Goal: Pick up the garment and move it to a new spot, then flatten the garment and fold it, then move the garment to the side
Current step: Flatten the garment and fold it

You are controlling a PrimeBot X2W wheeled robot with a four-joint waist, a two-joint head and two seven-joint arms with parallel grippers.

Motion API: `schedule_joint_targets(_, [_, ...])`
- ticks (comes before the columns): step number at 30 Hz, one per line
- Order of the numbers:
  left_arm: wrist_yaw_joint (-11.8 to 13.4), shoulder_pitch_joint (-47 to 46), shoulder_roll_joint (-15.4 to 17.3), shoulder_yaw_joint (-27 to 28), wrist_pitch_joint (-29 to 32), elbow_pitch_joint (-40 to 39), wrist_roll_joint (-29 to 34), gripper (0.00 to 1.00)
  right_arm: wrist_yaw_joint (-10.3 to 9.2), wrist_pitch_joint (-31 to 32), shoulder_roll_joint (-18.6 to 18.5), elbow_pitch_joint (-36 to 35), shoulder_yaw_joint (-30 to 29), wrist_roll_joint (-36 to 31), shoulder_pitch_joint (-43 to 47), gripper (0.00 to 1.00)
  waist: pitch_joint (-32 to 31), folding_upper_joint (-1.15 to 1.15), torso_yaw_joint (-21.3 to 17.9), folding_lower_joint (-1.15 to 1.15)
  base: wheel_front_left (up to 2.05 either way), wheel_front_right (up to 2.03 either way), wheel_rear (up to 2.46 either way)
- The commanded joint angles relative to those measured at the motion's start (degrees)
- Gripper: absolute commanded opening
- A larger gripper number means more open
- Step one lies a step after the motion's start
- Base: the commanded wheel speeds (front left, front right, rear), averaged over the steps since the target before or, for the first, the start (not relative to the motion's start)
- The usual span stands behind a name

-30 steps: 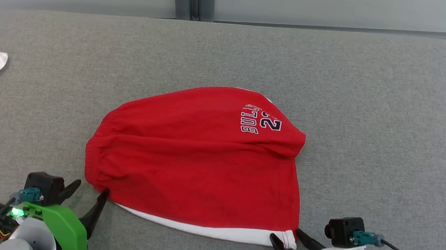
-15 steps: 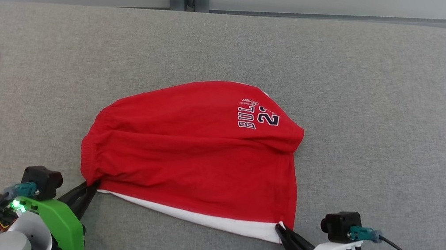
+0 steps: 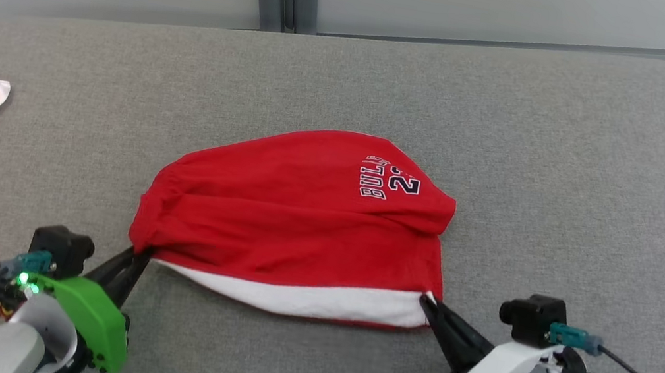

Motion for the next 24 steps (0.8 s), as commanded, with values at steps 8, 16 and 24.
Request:
schedule_joint_targets(8, [0.15,-15.57,2.80,0.63,9.53,-5.39,0.81,0.00,0.00,-0.90,-3.25,-5.26,0.64,1.32,-13.66,0.00,6.30,0.00,0.52,0.00,0.00,0.00,0.00])
schedule_joint_targets(16, [-0.15,-36.89,0.98,0.12,16.07,-0.33,0.48,0.00,0.01,-1.34,-5.18,-1.43,1.87,6.04,-36.39,0.00,16.24,0.00,0.49,0.00,0.00,0.00,0.00])
schedule_joint_targets(24, [-0.18,-58.74,-1.14,-3.10,16.62,5.54,-1.56,0.00,0.00,-3.84,-6.42,6.73,3.52,11.08,-61.07,0.00,24.68,0.00,0.94,0.00,0.00,0.00,0.00])
